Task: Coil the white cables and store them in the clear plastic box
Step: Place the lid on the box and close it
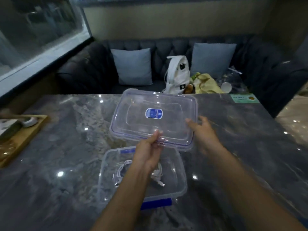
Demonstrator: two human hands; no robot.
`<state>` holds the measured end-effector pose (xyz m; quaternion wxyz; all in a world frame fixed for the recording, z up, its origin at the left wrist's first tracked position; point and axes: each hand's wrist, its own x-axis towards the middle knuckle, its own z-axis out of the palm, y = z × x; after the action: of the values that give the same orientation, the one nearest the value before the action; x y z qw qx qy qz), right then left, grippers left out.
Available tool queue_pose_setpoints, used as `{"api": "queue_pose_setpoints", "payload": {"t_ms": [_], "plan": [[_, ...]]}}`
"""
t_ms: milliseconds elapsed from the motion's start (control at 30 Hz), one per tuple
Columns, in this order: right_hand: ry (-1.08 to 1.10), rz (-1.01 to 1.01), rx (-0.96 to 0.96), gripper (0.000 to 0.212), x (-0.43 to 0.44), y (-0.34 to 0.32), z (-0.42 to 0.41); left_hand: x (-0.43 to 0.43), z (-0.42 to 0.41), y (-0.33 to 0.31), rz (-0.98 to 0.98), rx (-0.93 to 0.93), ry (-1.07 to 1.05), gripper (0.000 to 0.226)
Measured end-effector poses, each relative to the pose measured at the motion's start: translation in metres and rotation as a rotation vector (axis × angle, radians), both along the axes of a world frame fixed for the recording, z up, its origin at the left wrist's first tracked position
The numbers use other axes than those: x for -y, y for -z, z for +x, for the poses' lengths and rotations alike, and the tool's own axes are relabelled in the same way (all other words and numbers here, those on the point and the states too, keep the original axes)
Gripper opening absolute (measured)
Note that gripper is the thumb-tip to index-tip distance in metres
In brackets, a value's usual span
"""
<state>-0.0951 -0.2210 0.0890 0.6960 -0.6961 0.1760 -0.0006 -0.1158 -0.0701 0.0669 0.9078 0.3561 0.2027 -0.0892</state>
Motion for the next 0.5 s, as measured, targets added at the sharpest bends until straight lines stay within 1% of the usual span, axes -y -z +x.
{"api": "queue_pose_setpoints", "payload": {"t_ms": [33,67,100,133,200,267,300,333,367,433,500], "plan": [[-0.031,0.188,-0.003,0.04,-0.009,0.003,0.0,-0.005,-0.004,0.0,0.016,0.002,0.006,0.014],[-0.044,0.256,0.005,0.034,-0.017,0.008,0.002,-0.012,-0.009,-0.001,0.037,0.017,0.004,0.013],[-0.044,0.283,0.028,0.029,-0.022,0.013,0.003,-0.019,-0.013,-0.003,0.051,0.038,0.008,0.013],[-0.036,0.299,0.05,0.025,-0.025,0.017,0.005,-0.029,-0.017,-0.004,0.053,0.063,0.011,0.013],[-0.022,0.318,0.05,0.018,-0.027,0.023,0.006,-0.058,-0.027,-0.006,-0.024,0.074,-0.014,0.018],[-0.013,0.246,0.01,0.016,-0.023,0.032,0.007,-0.094,-0.036,-0.002,-0.061,0.037,-0.12,0.02],[-0.016,0.197,-0.006,0.015,-0.021,0.037,0.006,-0.112,-0.041,0.003,-0.021,0.004,-0.17,0.021],[-0.029,0.161,-0.02,0.014,-0.019,0.042,0.004,-0.129,-0.046,0.008,0.062,-0.036,-0.187,0.024],[-0.054,0.135,-0.037,0.013,-0.018,0.047,0.002,-0.141,-0.052,0.014,0.194,-0.088,-0.166,0.028],[-0.129,0.046,-0.059,0.014,-0.018,0.054,-0.005,-0.158,-0.061,0.023,0.563,-0.191,-0.067,0.038],[-0.201,-0.1,-0.025,0.009,-0.022,0.058,-0.012,-0.166,-0.067,0.031,0.923,-0.201,0.023,0.049]]}}
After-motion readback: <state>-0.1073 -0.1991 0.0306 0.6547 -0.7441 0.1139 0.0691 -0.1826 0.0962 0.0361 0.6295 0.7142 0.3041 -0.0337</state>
